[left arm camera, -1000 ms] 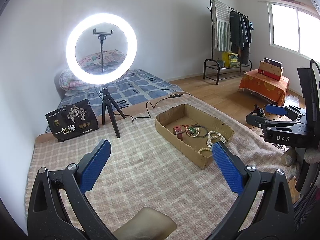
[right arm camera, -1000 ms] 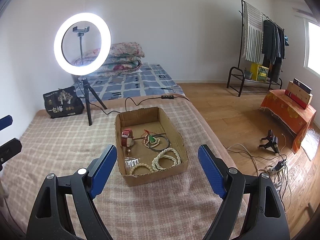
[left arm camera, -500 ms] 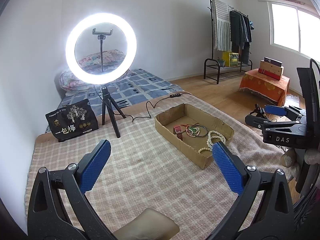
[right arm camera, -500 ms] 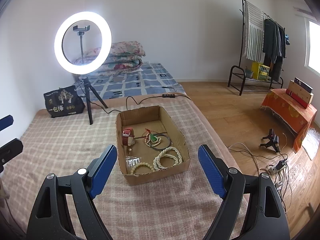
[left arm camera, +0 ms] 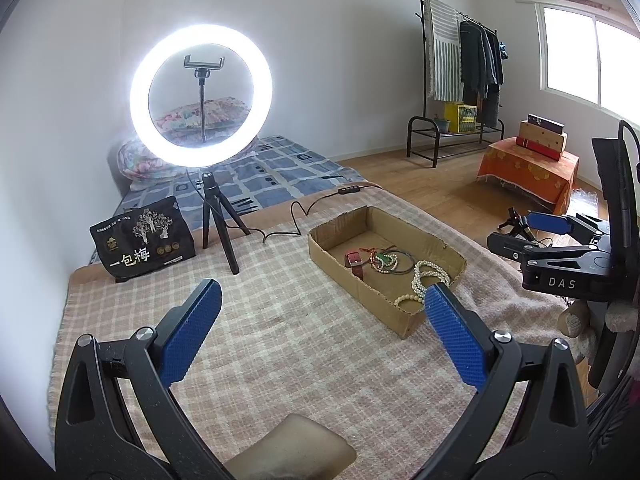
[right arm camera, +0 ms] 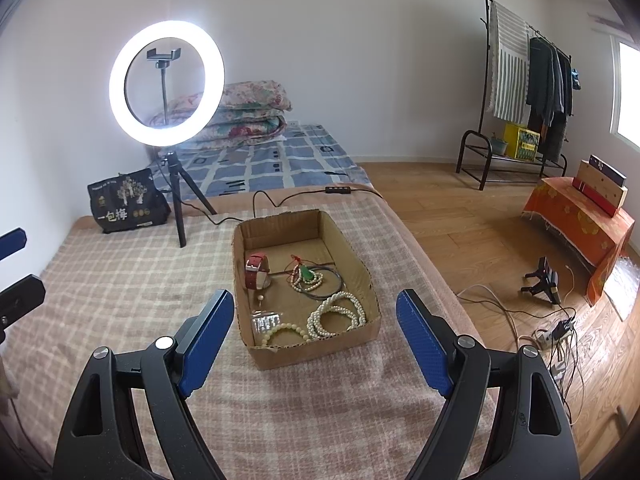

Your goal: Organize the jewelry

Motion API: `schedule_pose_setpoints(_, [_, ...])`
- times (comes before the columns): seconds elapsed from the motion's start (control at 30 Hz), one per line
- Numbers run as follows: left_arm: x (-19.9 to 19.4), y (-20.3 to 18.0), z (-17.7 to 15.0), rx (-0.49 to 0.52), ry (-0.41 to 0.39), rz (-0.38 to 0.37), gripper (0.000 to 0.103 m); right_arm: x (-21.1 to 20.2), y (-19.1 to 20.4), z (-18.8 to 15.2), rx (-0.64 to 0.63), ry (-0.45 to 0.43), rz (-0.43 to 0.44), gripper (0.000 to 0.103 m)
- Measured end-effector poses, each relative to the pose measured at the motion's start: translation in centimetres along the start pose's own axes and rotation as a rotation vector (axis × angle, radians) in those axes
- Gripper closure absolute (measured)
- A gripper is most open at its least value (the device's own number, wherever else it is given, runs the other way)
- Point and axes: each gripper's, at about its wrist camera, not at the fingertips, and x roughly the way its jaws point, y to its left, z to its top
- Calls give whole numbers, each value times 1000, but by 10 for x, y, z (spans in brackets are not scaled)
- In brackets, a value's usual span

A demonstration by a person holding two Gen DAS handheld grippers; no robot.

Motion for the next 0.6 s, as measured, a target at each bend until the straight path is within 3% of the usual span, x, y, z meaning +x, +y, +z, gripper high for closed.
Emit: schedule_pose_setpoints(0.6, [-1, -8, -5, 6, -7, 26, 0, 4, 2, -10, -11, 17, 0, 20])
